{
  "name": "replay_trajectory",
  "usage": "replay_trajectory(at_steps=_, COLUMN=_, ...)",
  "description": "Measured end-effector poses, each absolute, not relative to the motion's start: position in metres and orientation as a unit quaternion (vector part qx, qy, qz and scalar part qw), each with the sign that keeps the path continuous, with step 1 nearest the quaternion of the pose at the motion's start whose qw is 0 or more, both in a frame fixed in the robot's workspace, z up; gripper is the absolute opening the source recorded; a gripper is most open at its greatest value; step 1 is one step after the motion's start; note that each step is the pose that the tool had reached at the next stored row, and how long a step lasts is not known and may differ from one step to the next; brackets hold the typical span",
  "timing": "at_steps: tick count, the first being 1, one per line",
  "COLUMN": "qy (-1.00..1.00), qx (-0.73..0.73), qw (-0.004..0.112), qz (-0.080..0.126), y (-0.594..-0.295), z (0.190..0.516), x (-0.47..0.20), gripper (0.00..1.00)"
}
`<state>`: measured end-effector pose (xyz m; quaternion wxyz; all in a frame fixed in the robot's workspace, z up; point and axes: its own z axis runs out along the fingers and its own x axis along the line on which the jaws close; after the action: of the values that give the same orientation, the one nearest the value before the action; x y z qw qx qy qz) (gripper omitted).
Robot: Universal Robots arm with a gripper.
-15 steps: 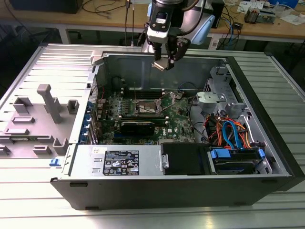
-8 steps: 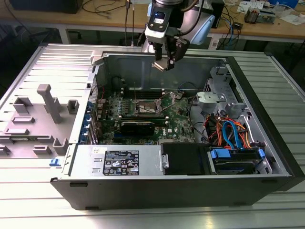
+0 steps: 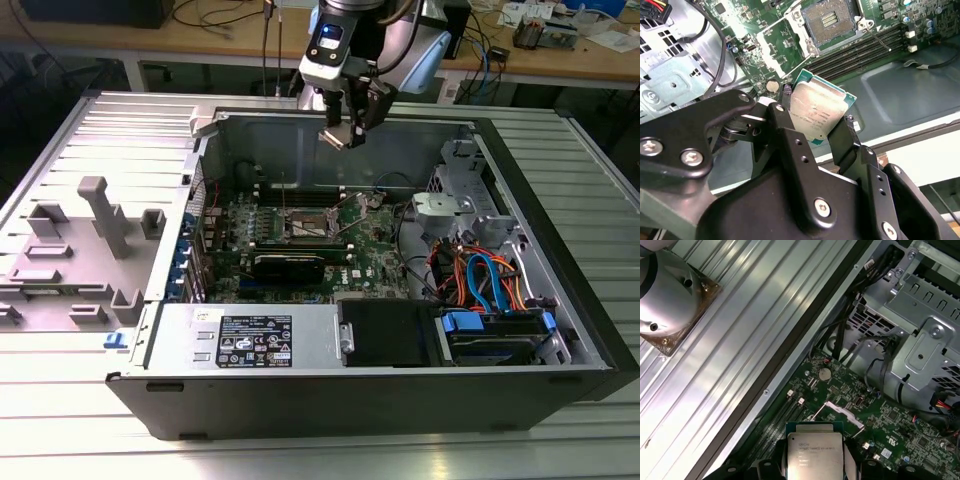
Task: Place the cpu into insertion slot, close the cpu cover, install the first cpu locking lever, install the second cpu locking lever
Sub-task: 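Place the cpu into insertion slot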
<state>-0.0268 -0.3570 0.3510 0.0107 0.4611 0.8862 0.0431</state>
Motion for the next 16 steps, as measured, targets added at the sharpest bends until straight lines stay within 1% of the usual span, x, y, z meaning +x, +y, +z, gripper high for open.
replay_trajectory(at_steps=16, qy=0.877, qx=0.479, qw=0.012, qz=0.043, y=-0.3570, z=0.3506, x=-0.0269, gripper=0.54)
